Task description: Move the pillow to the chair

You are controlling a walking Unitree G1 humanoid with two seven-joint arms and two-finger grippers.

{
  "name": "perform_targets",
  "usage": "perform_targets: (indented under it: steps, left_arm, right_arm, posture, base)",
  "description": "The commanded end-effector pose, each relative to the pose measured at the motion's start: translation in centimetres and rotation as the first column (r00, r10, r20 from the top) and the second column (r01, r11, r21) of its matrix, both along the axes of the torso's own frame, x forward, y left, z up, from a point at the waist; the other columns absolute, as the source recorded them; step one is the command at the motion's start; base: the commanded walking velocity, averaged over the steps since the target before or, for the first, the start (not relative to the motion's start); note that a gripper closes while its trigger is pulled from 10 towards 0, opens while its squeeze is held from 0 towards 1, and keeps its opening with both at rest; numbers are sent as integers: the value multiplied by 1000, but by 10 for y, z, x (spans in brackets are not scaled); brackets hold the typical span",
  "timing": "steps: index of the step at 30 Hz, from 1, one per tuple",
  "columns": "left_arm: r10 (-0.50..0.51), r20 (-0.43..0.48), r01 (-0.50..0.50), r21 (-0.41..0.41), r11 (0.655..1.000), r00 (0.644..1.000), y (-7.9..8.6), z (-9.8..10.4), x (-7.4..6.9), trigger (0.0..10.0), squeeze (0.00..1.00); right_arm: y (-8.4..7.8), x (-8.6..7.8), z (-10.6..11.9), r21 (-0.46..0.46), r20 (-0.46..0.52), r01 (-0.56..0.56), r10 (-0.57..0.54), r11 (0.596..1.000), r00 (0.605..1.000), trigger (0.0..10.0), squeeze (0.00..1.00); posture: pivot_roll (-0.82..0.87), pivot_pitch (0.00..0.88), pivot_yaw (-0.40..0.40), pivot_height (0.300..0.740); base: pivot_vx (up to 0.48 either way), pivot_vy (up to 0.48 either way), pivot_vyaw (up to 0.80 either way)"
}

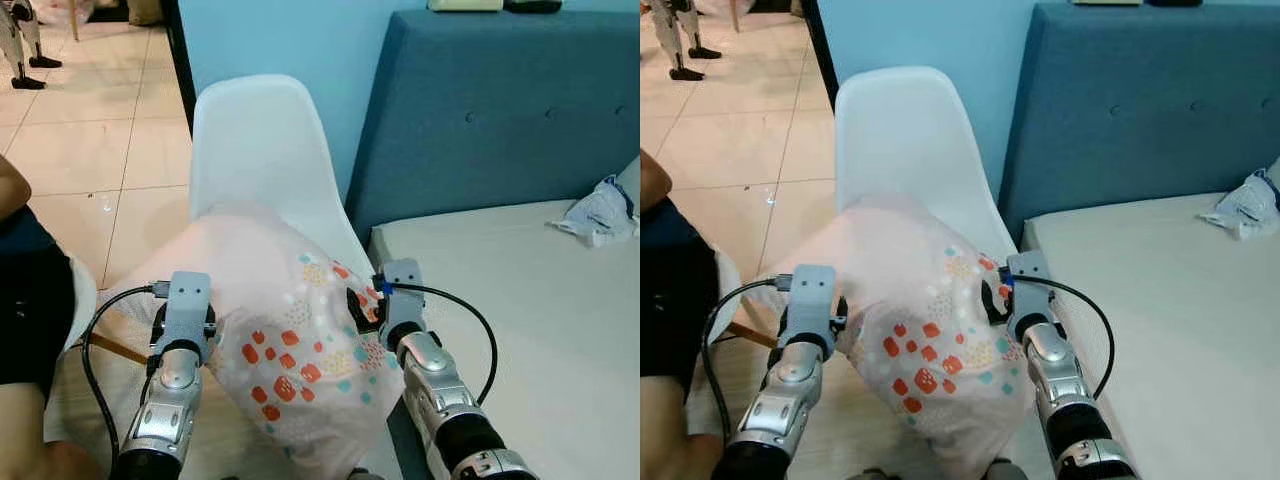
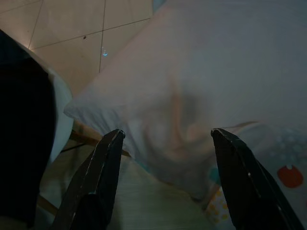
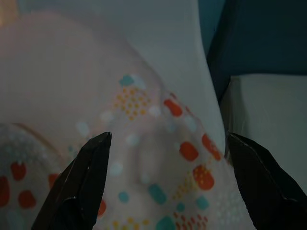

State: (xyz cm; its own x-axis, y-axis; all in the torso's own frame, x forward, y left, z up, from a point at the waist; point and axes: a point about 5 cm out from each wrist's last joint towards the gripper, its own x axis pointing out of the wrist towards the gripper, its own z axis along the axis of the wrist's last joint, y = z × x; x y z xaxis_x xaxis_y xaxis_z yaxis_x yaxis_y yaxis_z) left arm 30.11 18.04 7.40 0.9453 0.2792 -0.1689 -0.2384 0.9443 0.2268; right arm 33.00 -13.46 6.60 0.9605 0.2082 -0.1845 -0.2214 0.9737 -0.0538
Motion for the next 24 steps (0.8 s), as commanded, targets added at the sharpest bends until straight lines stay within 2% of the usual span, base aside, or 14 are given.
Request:
perform_targets:
  steps: [1, 6, 9, 12, 24]
  left_arm:
    - [-3, -28, 3, 1, 1000, 1000, -2, -5, -2, 10000, 0]
    - [-19, -46, 20, 6, 1000, 999, -1, -7, 1, 10000, 0]
    - [-19, -47, 20, 4, 1000, 999, -1, -7, 2, 10000, 0]
    - [-25, -46, 25, -1, 1000, 999, -3, -5, 5, 10000, 0]
    - [-34, -47, 34, -9, 999, 998, -7, -6, 8, 10000, 0]
  right_arm:
    - [-1, -7, -13, 6, -54, 5, -5, 1000, 999, 10000, 0]
    - [2, -11, -19, 34, -86, 11, -8, 999, 996, 10000, 0]
    - [4, -13, -21, 56, -96, 12, -6, 998, 995, 10000, 0]
    - [2, -15, -22, 33, -92, 9, -6, 999, 996, 10000, 0]
    - [3, -15, -21, 37, -99, 7, -3, 999, 995, 10000, 0]
  posture:
    - [-39, 161, -78, 740]
    - [-41, 149, -61, 740]
    - [-41, 147, -59, 740]
    - [-45, 142, -54, 740]
    - [-50, 139, -56, 740]
  base:
    - [0, 0, 0]
    - [0, 0, 0]
    - [0, 0, -800]
    - [0, 0, -800]
    - [0, 0, -800]
